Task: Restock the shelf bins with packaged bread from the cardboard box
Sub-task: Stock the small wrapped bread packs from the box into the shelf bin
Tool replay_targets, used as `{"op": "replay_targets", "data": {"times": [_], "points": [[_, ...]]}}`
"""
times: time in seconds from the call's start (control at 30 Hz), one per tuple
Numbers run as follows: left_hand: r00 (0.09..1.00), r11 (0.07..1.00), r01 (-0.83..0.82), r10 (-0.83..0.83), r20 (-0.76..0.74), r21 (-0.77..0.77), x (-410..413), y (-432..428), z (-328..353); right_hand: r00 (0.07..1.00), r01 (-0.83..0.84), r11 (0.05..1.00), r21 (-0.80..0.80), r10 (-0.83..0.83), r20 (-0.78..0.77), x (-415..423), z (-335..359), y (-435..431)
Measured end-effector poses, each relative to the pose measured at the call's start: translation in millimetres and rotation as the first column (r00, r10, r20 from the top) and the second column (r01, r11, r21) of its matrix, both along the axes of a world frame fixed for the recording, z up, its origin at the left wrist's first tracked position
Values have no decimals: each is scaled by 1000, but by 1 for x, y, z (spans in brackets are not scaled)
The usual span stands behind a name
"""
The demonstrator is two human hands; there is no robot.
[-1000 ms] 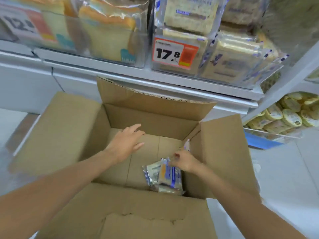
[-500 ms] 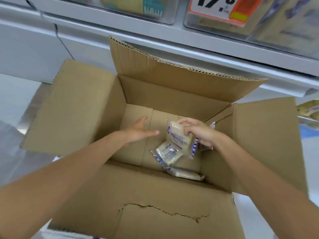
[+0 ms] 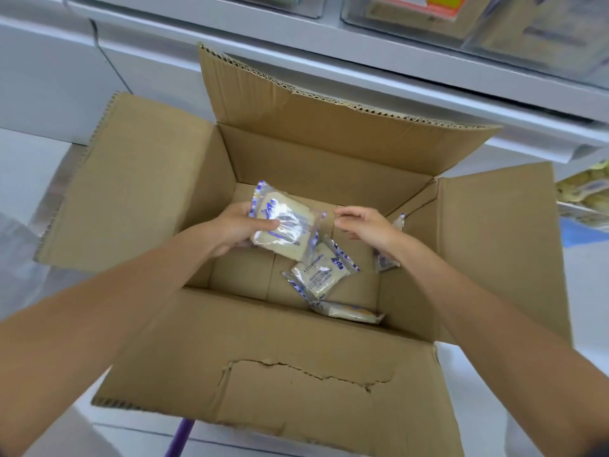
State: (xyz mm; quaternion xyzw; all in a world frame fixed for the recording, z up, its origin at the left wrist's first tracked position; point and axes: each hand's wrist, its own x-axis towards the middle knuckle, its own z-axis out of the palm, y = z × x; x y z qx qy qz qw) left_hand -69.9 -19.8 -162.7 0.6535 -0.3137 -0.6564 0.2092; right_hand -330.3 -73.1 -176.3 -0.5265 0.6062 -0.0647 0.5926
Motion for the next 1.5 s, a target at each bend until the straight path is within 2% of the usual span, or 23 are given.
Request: {"op": "replay_targets", "data": {"times": [0.1, 0.17, 0.27, 0.33, 0.47, 0.6, 0.63, 0.7, 0.77, 0.83, 0.9, 0.93, 1.0, 1.07, 1.13, 1.2, 1.27, 1.3, 1.37, 1.4, 1.43, 1.5], "points": [[995, 995, -96, 97, 19, -25, 22, 8, -13, 947, -191, 980, 64, 201, -250, -2, -41, 7], [995, 996, -93, 94, 20, -14, 29, 15, -19, 910, -207, 966, 153, 248, -333, -3, -70, 18], [994, 994, -109, 109, 27, -5, 30, 21, -30, 849, -243, 953, 179, 298, -436, -2, -111, 32], [991, 991, -129, 129, 43, -20, 28, 21, -34, 880, -259, 958, 126, 288, -379, 3, -110, 34], [990, 989, -103, 112, 89, -107, 19, 11, -27, 926, -339, 937, -85, 316, -208, 14, -47, 11], [986, 980, 154, -144, 84, -128, -11, -2, 1, 866, -489, 806, -333, 404, -294, 36, 24, -14], [987, 974, 157, -148, 66, -161, -21, -4, 8, 877, -475, 787, -394, 386, -287, 40, 37, -16], [999, 970, 43, -36, 34, -241, -35, -8, 24, 928, -371, 781, -502, 287, -239, 42, 56, -13], [993, 956, -118, 113, -34, -268, -37, -11, 42, 986, -136, 811, -570, 53, -161, 39, 71, -5], [976, 953, -196, 167, -137, -231, -34, -10, 62, 983, 84, 872, -483, -152, -102, 35, 85, 3], [981, 964, -134, 96, -171, -229, -35, -6, 87, 990, 103, 928, -359, -130, -51, 31, 99, 14], [984, 970, -88, 48, -173, -228, -36, -3, 101, 995, 66, 922, -382, -91, -47, 31, 108, 21], [976, 978, -25, -22, -219, -208, -38, 1, 129, 995, -6, 856, -516, -46, -87, 28, 134, 32], [947, 981, 23, -83, -311, -192, -42, 5, 158, 968, -190, 721, -667, 23, -251, 21, 161, 35], [948, 956, 77, -158, -275, -283, -50, 7, 182, 932, -319, 602, -732, 57, -359, 15, 184, 34], [972, 908, 101, -176, -153, -406, -61, 8, 199, 949, -276, 572, -772, 36, -313, 8, 205, 35], [991, 877, 57, -108, -79, -477, -71, 6, 215, 972, -124, 579, -806, -94, -217, 0, 224, 37], [995, 865, 27, -72, -70, -501, -75, 3, 223, 974, -3, 620, -785, -175, -142, -7, 234, 38], [993, 850, 16, -75, -91, -526, -85, -1, 242, 964, 245, 753, -611, -256, 71, -24, 253, 39], [990, 846, 42, -106, -91, -532, -91, -4, 250, 953, 302, 814, -496, -239, 187, -33, 259, 39], [988, 839, 73, -135, -76, -539, -98, -7, 256, 939, 310, 851, -424, -202, 279, -42, 264, 37], [986, 787, 156, -163, 42, -597, -114, -15, 269, 908, 346, 846, -405, -194, 372, -57, 278, 30]]}}
